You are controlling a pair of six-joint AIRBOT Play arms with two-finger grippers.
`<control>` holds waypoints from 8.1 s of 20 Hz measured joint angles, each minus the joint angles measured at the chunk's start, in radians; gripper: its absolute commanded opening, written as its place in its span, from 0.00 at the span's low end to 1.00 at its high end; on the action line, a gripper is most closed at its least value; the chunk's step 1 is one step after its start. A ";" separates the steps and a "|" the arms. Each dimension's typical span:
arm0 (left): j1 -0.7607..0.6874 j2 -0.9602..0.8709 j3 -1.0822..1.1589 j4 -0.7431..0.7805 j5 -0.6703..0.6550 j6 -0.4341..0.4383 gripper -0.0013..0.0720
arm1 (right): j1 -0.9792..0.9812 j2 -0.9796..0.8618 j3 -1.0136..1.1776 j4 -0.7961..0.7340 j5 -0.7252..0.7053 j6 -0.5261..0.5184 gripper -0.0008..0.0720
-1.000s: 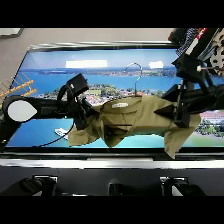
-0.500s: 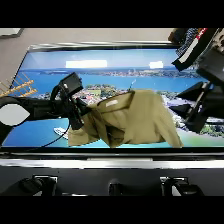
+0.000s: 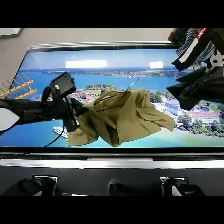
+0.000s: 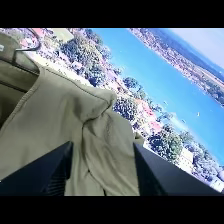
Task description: Fold the clothes and pants, and hang the long-sleeved shirts on hangers.
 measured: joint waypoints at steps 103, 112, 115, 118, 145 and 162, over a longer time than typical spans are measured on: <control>-0.107 -0.013 -0.001 0.421 0.140 -0.905 0.77 | -0.879 -0.327 0.627 -1.075 -0.329 1.381 0.04; -0.108 -0.036 -0.002 0.409 0.136 -0.954 0.77 | -0.996 -0.357 0.628 -1.078 -0.452 1.457 0.04; -0.108 -0.038 -0.002 0.407 0.136 -0.958 0.77 | -1.017 -0.373 0.628 -1.073 -0.455 1.464 0.04; -0.108 -0.040 -0.002 0.406 0.134 -0.961 0.77 | -1.024 -0.382 0.628 -1.071 -0.455 1.467 0.04; -0.085 -0.034 -0.002 0.401 0.131 -1.023 0.77 | -1.028 -0.241 0.627 -1.025 -0.326 1.369 0.27; 0.212 0.166 -0.001 0.491 0.130 -1.072 0.05 | -0.703 -0.176 0.627 -0.536 -0.368 0.835 0.77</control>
